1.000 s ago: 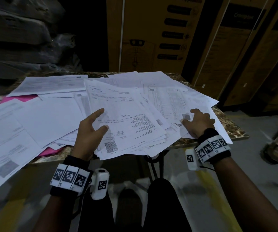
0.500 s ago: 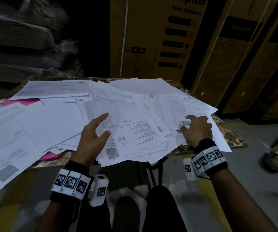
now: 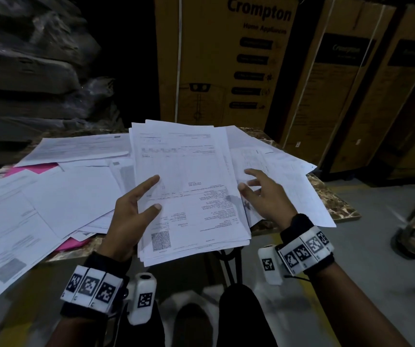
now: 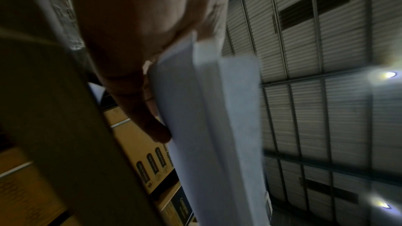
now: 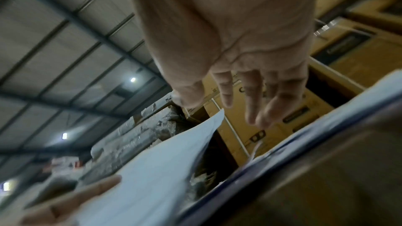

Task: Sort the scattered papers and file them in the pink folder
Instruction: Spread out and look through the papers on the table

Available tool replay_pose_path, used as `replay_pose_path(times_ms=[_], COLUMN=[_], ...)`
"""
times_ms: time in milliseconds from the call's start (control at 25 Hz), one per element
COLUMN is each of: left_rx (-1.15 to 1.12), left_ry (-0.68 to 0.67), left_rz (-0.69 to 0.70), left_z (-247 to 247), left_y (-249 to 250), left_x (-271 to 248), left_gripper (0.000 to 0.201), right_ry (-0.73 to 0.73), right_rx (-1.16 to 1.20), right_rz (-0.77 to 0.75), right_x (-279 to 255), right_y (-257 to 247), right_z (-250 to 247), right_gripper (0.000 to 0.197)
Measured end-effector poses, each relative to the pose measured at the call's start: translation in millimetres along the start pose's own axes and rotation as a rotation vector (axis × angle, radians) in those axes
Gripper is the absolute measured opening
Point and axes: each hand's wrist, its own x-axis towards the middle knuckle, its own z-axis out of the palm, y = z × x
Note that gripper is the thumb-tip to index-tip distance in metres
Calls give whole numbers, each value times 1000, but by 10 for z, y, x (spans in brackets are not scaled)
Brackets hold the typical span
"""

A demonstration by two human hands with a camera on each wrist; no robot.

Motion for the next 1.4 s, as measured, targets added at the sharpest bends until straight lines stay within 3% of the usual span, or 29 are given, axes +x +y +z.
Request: replay_pose_path(times_ms=[80, 160, 240, 360, 480, 640, 800, 960, 1080, 1200, 1400], left_rx=[-34, -86, -65, 153, 336, 320, 357, 306, 278, 296, 340], left_ry=[-7, -15, -42, -99, -37, 99, 147, 125, 161, 194, 90], left_rz=[-18, -57, -116, -130, 75, 386, 544, 441, 481, 476, 242], left_z=[24, 44, 51, 30, -6, -22, 90, 197, 226, 170, 187], left_y=[53, 115, 184, 286, 456, 651, 615, 459, 591, 564, 149], left_x=[-16, -22, -22, -5, -13, -77, -54, 2, 8, 21, -88], left_gripper=[59, 58, 55, 57, 63, 58, 50, 46, 41, 41, 42], right_ry=[-130, -199, -223, -211, -71, 212, 286, 191, 315, 337, 149], right_rx=[276, 401, 345, 160, 136, 186, 175, 215, 259, 265, 251], right_rz=[11, -22, -102, -185, -353, -601, -718, -612, -614, -621, -520], right_x=[-44, -75, -80, -66, -117, -240, -214, -207, -155, -155, -221], right_y=[-35, -10, 21, -76, -306, -599, -548, -446, -539, -544, -276], right_z=[67, 153, 213, 238, 199, 73, 160, 369, 317, 326, 641], right_gripper=[70, 70, 66, 58, 51, 45, 35, 29, 43, 45, 50])
